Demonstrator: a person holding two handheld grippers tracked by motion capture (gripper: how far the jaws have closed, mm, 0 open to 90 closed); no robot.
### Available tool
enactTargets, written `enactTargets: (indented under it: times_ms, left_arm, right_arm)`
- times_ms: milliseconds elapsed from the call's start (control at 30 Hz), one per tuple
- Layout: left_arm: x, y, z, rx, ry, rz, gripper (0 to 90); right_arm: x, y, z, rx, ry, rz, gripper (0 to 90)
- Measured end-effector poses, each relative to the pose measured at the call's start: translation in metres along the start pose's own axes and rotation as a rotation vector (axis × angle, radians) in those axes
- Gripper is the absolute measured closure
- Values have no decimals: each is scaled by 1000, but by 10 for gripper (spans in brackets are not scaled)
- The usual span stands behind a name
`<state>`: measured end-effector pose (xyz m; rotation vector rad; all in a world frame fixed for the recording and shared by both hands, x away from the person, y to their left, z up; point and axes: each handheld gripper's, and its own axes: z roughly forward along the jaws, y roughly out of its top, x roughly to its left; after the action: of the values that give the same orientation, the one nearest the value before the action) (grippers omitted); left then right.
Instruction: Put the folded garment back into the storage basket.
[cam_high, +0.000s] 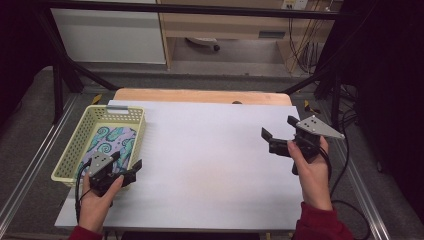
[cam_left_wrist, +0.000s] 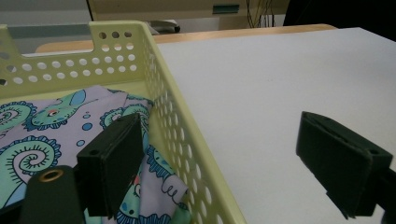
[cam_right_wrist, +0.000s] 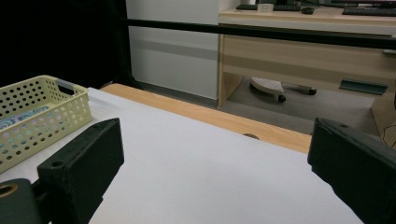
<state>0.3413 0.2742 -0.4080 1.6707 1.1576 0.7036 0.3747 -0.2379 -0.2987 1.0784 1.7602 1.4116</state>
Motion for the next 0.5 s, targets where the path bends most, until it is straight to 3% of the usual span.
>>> enactTargets:
  times_ms: [500]
  left_arm:
    - [1, 0, -1, -1, -4, -3, 151]
  right_arm:
    - [-1, -21, -4, 24, 11, -3, 45]
